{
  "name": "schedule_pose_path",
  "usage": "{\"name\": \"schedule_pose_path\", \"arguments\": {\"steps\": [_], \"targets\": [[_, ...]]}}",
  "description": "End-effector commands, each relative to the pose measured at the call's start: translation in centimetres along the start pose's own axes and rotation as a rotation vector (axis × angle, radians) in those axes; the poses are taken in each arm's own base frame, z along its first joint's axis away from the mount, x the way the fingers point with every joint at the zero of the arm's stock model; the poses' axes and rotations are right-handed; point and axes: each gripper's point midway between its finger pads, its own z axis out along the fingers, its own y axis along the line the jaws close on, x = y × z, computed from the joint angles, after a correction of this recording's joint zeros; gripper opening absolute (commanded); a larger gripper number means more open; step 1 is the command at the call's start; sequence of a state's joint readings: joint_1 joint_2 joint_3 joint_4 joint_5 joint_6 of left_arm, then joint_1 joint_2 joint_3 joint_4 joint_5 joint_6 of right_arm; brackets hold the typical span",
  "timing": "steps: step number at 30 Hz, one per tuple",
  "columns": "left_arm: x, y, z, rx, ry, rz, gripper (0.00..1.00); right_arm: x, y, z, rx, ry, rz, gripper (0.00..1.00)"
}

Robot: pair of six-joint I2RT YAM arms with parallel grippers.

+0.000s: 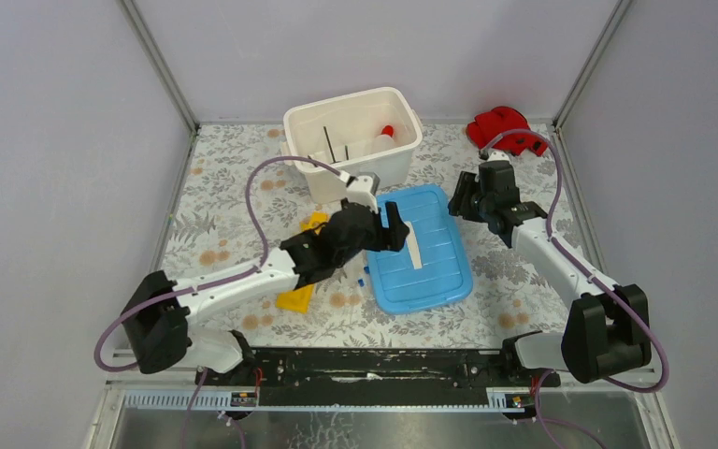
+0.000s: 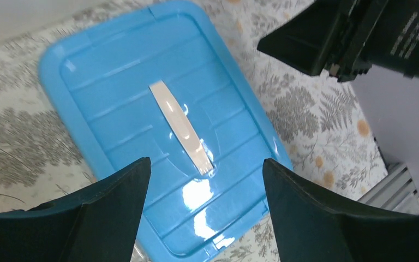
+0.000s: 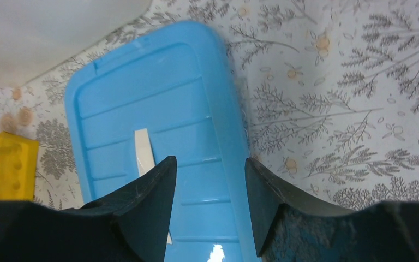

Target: Organize the chemistry lab equipment

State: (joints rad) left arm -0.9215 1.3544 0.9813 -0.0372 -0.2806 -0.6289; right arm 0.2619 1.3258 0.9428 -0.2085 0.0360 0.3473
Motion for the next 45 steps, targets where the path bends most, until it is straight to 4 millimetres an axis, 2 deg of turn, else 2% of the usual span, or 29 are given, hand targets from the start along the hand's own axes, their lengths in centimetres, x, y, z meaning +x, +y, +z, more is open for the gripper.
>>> {"name": "schedule_pose_path", "arguments": {"steps": [1,5,10,16,24,37,45], "targets": [[1.9,-0.7,1.3,-0.034,-0.013,-0.04,0.82,0.7,-0.6,0.2,0.03,-0.019,0.046,0.56],[4.7,-0.1,2.2,-0.065,0.04,-0.042,0.82,4.1,-2.5,1.5,0.094,0.048,0.05,0.56],[7.1,1.1,2.6,-0.109,0.087,-0.038,0.82,6.1,-3.3,2.2,0.088,0.056,0.074,0.56],[8.7,3.5,2.1,-0.198,0.116,-0.028,0.83,6.2,-3.1,2.6,0.06,0.053,0.092,0.56],[11.2,6.3,1.8,-0.291,0.161,-0.014,0.84,7.5,-2.7,3.8,0.012,0.076,0.121,0.57],[12.3,8.7,2.0,-0.367,0.145,0.014,0.85,9.0,-2.9,4.0,-0.051,0.108,0.156,0.57],[12.5,9.5,2.8,-0.381,0.101,0.023,0.85,8.5,-2.8,3.5,-0.101,0.101,0.188,0.57]]}}
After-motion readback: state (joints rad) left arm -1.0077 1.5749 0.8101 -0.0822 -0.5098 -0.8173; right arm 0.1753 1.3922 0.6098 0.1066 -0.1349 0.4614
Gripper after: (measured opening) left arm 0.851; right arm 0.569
